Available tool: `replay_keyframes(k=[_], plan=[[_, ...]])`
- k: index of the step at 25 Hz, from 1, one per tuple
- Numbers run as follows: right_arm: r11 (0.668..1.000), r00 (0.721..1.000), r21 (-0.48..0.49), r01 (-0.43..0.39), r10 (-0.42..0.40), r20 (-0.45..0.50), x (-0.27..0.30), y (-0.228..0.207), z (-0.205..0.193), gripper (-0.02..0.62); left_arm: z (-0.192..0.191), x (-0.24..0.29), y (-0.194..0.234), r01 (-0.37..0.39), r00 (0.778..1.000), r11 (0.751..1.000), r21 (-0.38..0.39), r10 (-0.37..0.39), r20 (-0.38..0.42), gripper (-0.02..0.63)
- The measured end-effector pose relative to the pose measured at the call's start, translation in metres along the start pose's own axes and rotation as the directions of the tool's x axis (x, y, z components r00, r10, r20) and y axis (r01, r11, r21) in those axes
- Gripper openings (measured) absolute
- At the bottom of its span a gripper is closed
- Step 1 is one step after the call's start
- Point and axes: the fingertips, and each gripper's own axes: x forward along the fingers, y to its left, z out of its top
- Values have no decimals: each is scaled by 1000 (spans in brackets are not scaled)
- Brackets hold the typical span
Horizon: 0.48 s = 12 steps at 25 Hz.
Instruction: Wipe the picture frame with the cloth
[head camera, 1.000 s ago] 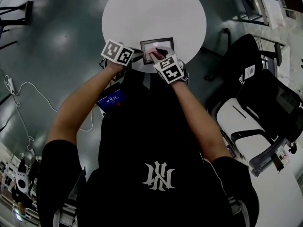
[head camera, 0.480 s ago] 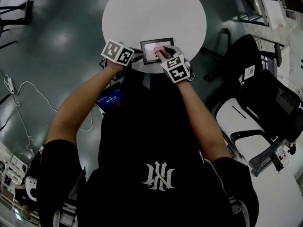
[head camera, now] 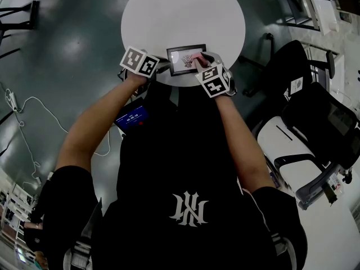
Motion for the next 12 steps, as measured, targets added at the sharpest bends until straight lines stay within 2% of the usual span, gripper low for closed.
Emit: replay_keyframes(k=[5, 12], plan=[[992, 996, -96, 77, -81, -33, -5, -12, -2, 78, 0, 1, 0, -1, 1000, 1000, 0, 1, 0, 61], [990, 991, -50, 134, -135, -19, -12, -32, -7, 78, 0, 1, 1, -1, 1000, 1000, -4, 1, 2, 61]])
